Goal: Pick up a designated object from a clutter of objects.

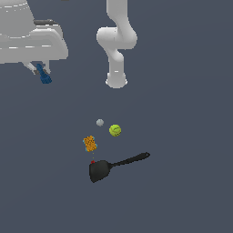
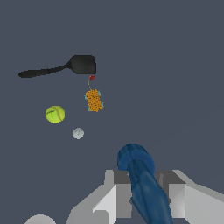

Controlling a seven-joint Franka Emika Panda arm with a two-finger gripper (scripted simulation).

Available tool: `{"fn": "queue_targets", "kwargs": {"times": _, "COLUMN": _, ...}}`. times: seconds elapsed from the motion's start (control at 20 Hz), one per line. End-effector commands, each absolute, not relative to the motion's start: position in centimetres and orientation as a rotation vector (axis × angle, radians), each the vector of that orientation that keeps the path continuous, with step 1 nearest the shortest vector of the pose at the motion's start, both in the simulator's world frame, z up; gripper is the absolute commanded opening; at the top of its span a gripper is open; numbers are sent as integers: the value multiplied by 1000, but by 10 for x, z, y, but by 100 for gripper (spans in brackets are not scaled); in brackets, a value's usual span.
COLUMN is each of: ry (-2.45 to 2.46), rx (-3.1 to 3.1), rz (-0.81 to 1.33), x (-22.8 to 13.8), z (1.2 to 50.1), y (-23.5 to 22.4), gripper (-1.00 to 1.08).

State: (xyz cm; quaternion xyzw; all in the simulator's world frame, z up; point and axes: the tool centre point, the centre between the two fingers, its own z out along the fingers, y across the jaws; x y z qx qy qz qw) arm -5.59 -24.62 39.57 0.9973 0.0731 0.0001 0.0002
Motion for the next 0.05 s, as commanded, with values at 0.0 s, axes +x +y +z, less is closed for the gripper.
{"fn": "queue_targets", "kwargs": {"times": 0.0, "ry": 231, "rx": 3133, "rz": 0, "x": -56, "z": 397, "y": -248, "gripper": -100}}
